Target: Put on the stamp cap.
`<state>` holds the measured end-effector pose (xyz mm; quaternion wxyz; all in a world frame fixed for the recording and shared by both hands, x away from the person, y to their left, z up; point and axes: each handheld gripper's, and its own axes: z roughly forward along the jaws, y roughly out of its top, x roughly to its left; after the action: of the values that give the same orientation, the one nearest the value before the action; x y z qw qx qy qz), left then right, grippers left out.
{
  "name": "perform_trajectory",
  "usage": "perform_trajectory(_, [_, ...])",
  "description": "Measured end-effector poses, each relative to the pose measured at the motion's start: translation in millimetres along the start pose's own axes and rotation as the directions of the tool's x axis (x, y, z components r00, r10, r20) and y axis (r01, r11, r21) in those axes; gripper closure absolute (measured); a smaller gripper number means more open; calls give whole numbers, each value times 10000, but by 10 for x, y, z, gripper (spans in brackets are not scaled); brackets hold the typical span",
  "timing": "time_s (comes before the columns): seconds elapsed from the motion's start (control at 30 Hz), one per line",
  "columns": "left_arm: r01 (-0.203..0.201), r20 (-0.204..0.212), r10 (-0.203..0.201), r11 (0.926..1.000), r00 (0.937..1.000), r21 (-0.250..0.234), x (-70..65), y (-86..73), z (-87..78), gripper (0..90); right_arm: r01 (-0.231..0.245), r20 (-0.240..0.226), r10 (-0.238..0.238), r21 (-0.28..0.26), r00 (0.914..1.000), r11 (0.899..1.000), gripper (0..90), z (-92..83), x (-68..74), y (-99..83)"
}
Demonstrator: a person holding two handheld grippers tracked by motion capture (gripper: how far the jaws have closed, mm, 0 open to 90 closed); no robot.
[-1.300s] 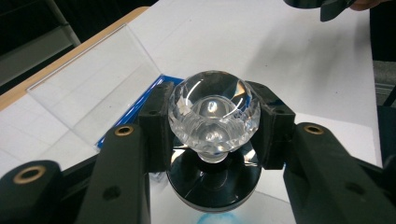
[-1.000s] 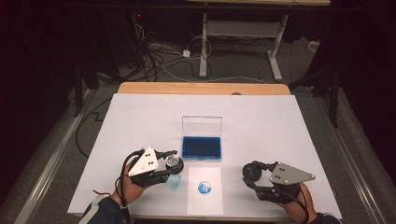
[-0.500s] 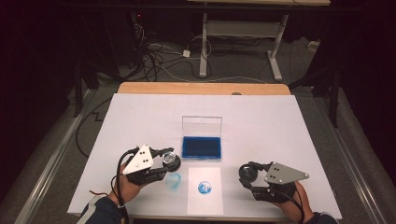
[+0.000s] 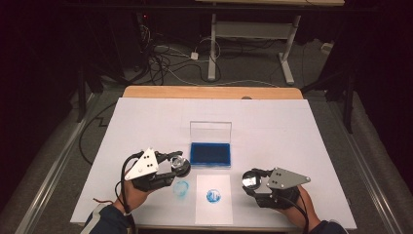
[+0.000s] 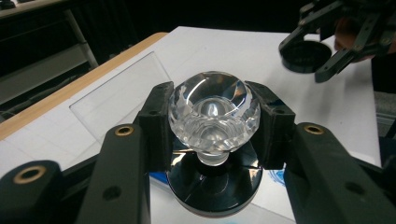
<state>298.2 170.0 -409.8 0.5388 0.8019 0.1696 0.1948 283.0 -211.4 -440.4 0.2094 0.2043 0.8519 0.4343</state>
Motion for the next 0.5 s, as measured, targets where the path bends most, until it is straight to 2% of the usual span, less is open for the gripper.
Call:
perform_trajectory(0.23, [167,155,-162,9993,9997,-326,-5,59,26,541,138,-217,-135,164,9997,9998,381,167,39,60])
perform_trajectory(0.5, [42,468,-25,9993,9989,-363,-87,141,145,541,332,-499,-323,183,9982,9993,381,327,75,150])
